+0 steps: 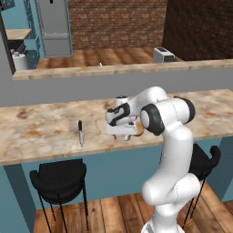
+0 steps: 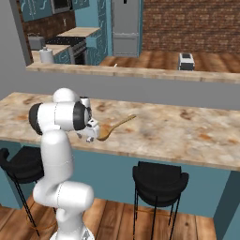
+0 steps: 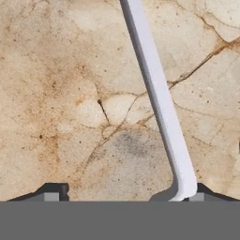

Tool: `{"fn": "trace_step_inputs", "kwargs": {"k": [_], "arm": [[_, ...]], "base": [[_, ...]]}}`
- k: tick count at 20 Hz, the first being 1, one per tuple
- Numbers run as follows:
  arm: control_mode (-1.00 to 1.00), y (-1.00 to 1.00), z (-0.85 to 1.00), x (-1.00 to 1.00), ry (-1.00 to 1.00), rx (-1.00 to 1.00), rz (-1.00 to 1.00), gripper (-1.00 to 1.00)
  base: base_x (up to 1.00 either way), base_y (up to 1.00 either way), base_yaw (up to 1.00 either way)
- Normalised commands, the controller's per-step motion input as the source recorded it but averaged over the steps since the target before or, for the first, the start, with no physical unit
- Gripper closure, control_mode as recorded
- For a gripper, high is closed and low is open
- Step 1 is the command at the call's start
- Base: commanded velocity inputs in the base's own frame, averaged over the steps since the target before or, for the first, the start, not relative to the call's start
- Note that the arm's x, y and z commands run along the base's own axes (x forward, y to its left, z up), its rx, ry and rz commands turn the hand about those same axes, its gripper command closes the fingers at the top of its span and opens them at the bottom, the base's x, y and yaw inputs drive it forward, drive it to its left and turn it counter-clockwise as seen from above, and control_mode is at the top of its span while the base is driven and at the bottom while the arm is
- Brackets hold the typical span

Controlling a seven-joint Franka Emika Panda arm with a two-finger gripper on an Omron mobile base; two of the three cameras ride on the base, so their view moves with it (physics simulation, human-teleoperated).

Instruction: Pick up the metallic utensils from the counter and place them in the open drawer. Make sure not to pick up any wooden utensils.

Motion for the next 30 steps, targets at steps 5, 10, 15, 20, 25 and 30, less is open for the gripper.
{"fn": "trace_step_inputs", "kwargs": {"k": [5,10,15,20,25,30], "arm": [[-1.00,0.00,-0.61,-0.15,0.00,0.00,-0.07,1.00],[-1.00,0.00,-0.09,0.05,-0.01,0.00,-0.01,1.00],[-1.00,0.00,0.06,-0.12,-0.01,0.00,0.00,1.00],[-1.00,0.00,0.54,-0.43,-0.10,-0.02,0.05,1.00],[-1.00,-0.05,0.76,-0.61,-0.10,-0.04,0.03,1.00],[-1.00,-0.23,0.68,-0.64,-0.01,0.00,0.02,1.00]], "base": [[0.00,0.00,0.00],[0.00,0.00,0.00],[0.00,0.00,0.00],[0.00,0.00,0.00],[0.00,0.00,0.00],[0.00,0.00,0.00]]}}
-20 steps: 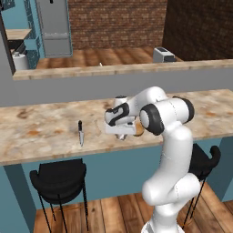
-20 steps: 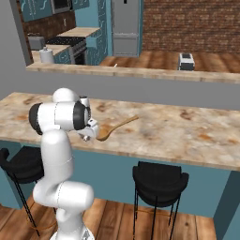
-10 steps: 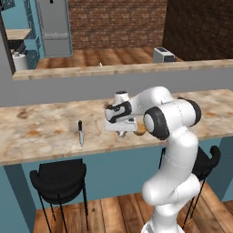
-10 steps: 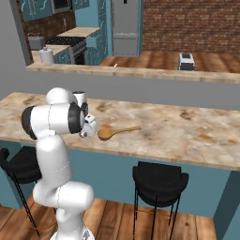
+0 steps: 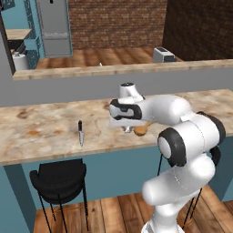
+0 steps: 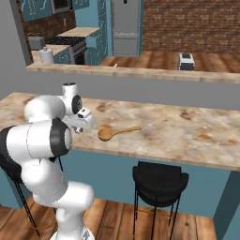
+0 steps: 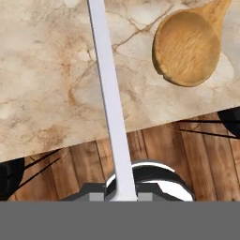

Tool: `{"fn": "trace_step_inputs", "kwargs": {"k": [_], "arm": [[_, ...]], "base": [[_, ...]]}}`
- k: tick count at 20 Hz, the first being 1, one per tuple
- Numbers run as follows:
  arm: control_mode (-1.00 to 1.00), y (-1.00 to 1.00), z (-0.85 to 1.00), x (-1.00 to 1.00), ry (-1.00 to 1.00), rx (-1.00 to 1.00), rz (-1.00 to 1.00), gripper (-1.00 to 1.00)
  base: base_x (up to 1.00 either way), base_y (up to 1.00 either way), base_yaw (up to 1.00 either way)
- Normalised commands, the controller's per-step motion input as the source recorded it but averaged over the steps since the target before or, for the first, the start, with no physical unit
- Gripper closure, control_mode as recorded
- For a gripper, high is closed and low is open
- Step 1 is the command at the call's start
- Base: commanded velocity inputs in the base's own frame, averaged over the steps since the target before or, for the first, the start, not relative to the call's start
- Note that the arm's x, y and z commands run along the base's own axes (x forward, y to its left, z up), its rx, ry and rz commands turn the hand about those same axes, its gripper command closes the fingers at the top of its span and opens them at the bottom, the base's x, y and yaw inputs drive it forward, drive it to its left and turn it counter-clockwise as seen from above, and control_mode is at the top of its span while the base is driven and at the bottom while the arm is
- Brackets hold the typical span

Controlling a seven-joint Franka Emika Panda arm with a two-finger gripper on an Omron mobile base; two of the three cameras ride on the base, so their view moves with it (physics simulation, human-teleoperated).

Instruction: Pick up the metallic utensils from the counter and place them in the open drawer. Make sure not to pick up any wooden utensils.

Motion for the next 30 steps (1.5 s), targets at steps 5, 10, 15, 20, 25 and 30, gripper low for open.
{"fn": "trace_step_inputs", "kwargs": {"k": [5,10,15,20,25,30], "arm": [[-1.00,-0.26,0.55,-0.57,-0.01,0.00,0.03,1.00],[-1.00,-0.26,0.46,-0.62,-0.12,0.00,0.04,1.00],[-1.00,-0.20,0.32,-0.46,-0.09,0.00,0.05,1.00],[1.00,0.00,0.00,0.00,0.00,0.00,0.00,1.00],[1.00,0.00,0.00,0.00,0.00,0.00,0.00,1.00],[1.00,0.00,0.00,0.00,0.00,0.00,0.00,1.00]], "base": [[0.00,0.00,0.00],[0.00,0.00,0.00],[0.00,0.00,0.00],[-0.40,-0.33,0.02],[-0.59,-0.82,0.00],[-0.47,-1.00,0.00]]}}
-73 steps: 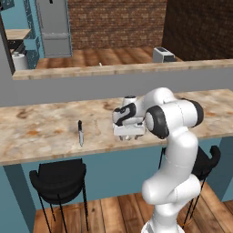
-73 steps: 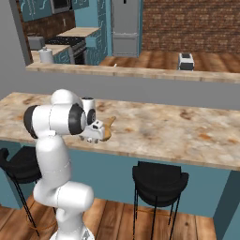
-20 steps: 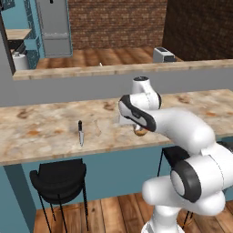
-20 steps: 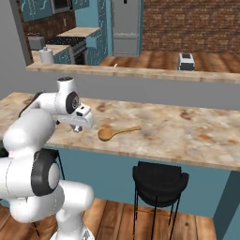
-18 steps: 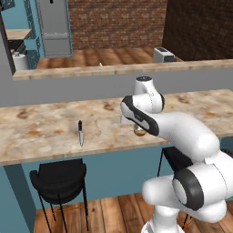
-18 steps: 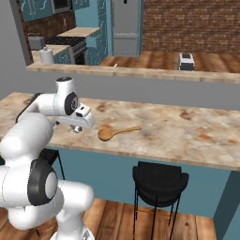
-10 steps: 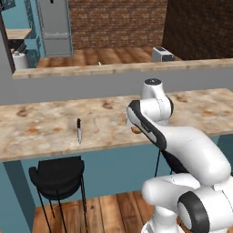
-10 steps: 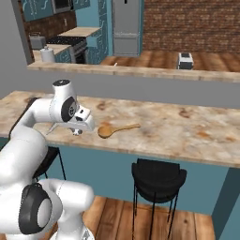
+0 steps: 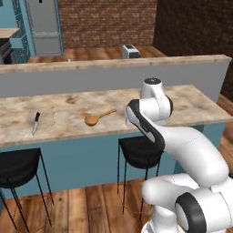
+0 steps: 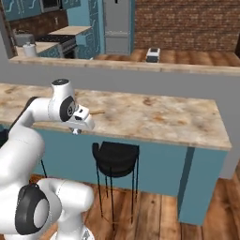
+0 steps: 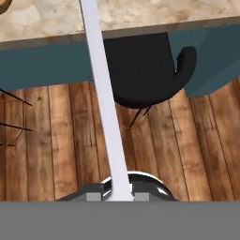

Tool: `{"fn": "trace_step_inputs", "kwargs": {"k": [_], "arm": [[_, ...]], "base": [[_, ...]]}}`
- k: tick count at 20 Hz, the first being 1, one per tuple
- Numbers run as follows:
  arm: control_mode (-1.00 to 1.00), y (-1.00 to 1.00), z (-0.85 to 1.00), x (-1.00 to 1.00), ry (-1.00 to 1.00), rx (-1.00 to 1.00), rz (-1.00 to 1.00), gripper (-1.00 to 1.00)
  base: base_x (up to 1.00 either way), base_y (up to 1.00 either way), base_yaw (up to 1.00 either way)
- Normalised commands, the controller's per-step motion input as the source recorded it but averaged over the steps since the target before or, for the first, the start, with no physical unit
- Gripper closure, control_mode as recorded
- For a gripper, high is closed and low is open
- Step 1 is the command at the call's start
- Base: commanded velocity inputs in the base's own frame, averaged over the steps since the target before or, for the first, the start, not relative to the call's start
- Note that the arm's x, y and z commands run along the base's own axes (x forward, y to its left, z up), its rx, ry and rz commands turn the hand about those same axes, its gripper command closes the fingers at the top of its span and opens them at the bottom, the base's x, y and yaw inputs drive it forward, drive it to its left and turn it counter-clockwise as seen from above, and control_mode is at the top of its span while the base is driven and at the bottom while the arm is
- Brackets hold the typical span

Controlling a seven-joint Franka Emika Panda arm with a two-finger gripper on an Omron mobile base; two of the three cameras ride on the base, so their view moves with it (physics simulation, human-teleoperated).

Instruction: Pick up the metallic utensils from the counter and place them in the open drawer. Make sure not to pick up any wooden utensils.

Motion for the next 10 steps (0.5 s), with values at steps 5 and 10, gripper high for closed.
{"fn": "trace_step_inputs", "kwargs": {"k": [5,10], "arm": [[1.00,0.00,0.00,0.00,0.00,0.00,0.00,1.00],[1.00,0.00,0.00,0.00,0.00,0.00,0.00,1.00]], "base": [[-0.15,-1.00,-0.04],[0.00,-1.00,-0.08]]}}
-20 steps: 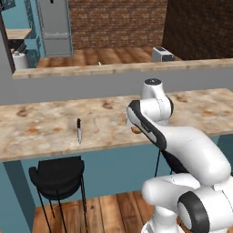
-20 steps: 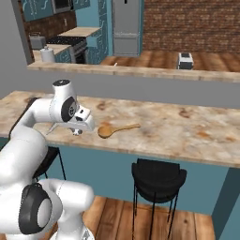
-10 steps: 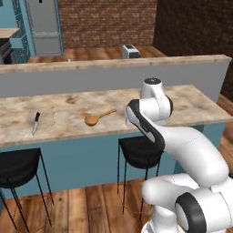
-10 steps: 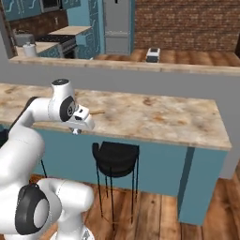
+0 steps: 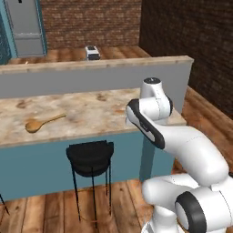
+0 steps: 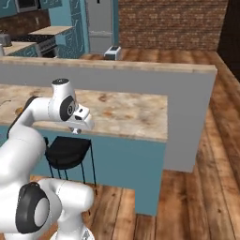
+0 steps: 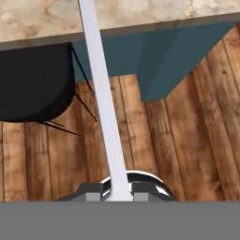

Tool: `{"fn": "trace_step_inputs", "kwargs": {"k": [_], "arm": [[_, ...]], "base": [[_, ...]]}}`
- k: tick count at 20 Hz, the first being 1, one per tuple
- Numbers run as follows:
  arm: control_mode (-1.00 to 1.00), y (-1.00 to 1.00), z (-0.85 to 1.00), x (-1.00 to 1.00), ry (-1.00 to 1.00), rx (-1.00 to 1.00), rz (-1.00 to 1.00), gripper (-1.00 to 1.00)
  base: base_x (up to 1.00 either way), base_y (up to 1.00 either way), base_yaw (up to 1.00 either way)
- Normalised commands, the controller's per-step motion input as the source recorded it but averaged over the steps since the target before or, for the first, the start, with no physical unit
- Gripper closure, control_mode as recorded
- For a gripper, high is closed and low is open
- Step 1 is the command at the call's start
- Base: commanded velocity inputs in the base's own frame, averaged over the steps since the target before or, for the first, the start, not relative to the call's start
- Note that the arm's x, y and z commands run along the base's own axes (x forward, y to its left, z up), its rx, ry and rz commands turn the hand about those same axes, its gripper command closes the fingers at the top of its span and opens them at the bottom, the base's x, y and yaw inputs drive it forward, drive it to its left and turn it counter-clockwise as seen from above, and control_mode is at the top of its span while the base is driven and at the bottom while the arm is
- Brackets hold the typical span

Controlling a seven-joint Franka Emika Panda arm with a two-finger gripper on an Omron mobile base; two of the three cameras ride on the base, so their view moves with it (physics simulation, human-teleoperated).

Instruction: Pick up the metallic utensils from the counter and place them in the open drawer. Make sure not to pick up any wooden utensils.

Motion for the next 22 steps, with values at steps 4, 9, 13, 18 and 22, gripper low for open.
{"fn": "trace_step_inputs", "kwargs": {"k": [4,9,13,18,22], "arm": [[1.00,0.00,0.00,0.00,0.00,0.00,0.00,1.00],[1.00,0.00,0.00,0.00,0.00,0.00,0.00,1.00],[1.00,0.00,0.00,0.00,0.00,0.00,0.00,1.00],[1.00,0.00,0.00,0.00,0.00,0.00,0.00,1.00],[1.00,0.00,0.00,0.00,0.00,0.00,0.00,1.00]], "base": [[0.00,-1.00,-0.09],[0.00,-1.00,-0.09],[0.00,-1.00,-0.09],[0.00,-1.00,-0.07],[0.00,-1.00,-0.05]]}}
